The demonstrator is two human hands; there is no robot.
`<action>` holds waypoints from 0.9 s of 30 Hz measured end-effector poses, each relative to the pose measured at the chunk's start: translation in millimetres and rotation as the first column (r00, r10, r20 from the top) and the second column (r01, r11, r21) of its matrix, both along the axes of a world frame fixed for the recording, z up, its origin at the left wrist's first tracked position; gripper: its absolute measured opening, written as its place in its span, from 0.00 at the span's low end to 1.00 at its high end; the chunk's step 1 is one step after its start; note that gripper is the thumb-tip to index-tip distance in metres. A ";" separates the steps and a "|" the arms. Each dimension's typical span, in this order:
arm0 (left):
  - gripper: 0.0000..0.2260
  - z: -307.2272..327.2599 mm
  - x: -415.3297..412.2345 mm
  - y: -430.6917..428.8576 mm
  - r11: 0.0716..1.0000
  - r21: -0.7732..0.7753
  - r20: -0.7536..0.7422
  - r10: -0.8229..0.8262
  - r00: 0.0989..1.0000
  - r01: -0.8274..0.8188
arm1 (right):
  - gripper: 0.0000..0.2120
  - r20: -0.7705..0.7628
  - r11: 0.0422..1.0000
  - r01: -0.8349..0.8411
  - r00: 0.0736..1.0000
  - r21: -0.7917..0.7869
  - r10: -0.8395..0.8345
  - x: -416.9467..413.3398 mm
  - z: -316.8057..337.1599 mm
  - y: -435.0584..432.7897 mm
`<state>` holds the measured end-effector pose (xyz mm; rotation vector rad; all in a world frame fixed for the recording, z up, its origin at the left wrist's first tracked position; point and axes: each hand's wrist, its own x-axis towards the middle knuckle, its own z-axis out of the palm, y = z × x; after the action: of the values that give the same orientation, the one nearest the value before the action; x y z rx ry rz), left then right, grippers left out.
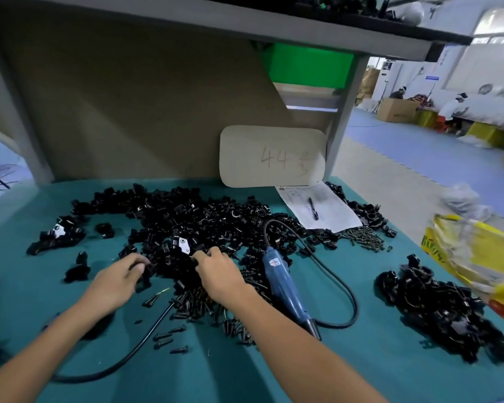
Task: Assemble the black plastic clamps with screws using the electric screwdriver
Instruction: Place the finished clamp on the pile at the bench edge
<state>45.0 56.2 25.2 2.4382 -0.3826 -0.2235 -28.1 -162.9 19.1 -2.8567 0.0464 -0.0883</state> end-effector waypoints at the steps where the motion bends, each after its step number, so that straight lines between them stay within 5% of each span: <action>1: 0.08 -1.0 0.1 -2.4 1.000 -0.013 0.005 0.002 1.000 -0.002 | 0.16 0.010 1.000 0.008 1.000 0.005 -0.008 -0.8 0.7 -0.9; 9: 0.05 3.1 -4.9 -14.7 0.981 -0.194 -0.104 -0.012 0.994 -0.009 | 0.15 0.008 0.991 0.045 0.999 0.129 -0.046 -3.8 5.9 -14.4; 12: 0.13 6.0 -8.7 -13.9 0.987 -0.158 -0.179 -0.029 0.983 0.000 | 0.18 -0.062 0.989 0.036 0.998 0.143 -0.027 -6.4 5.8 -19.8; 20: 0.11 26.9 -20.3 -22.1 0.947 -0.306 -0.128 0.058 0.990 -0.095 | 0.22 -0.134 0.989 0.012 0.991 0.146 0.008 2.8 6.5 -18.1; 24: 0.11 40.5 -27.3 -31.4 0.694 -0.648 -0.469 -0.039 0.882 -0.313 | 0.19 -0.176 0.960 0.023 0.984 0.279 0.027 9.4 12.2 -21.5; 27: 0.10 49.2 -30.6 -27.7 0.573 -0.741 -0.500 -0.123 0.857 -0.350 | 0.16 -0.087 0.894 0.095 0.994 0.438 -0.063 2.2 14.2 -32.1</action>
<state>14.4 28.6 74.4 1.3751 -0.0359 -0.4915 -26.0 -194.9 33.3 -2.3997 0.1751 0.0083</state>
